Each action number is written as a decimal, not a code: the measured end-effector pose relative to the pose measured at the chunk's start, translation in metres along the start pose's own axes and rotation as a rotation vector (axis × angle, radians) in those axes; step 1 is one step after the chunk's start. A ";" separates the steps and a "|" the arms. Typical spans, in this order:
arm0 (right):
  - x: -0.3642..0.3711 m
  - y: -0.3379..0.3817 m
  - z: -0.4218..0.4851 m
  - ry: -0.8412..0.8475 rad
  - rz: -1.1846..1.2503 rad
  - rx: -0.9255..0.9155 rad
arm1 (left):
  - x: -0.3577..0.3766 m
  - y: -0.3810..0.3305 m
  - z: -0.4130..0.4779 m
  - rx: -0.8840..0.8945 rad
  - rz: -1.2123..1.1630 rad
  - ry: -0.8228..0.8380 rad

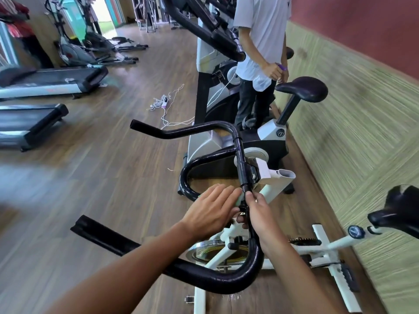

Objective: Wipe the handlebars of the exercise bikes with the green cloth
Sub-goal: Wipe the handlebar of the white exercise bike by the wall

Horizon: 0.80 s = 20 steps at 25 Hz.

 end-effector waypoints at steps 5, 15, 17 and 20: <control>0.000 -0.003 -0.001 -0.016 -0.070 -0.018 | 0.007 0.004 -0.007 0.140 0.095 0.009; 0.000 0.000 -0.003 -0.030 -0.138 -0.014 | -0.003 0.011 -0.015 0.066 0.137 0.108; -0.007 -0.002 0.001 -0.191 -0.340 -0.206 | -0.010 0.020 -0.021 -0.052 0.100 0.141; -0.009 0.010 0.003 -0.438 -0.499 -0.677 | -0.018 0.027 -0.027 -0.405 -0.108 0.175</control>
Point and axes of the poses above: each hand's wrist, its own z-axis towards the middle knuckle, its own x-axis out of the palm, y = z × x, the point moved 1 cm from there along z, towards the middle knuckle, and after that the axes turned 4 degrees about z, right-handed, at the moved point
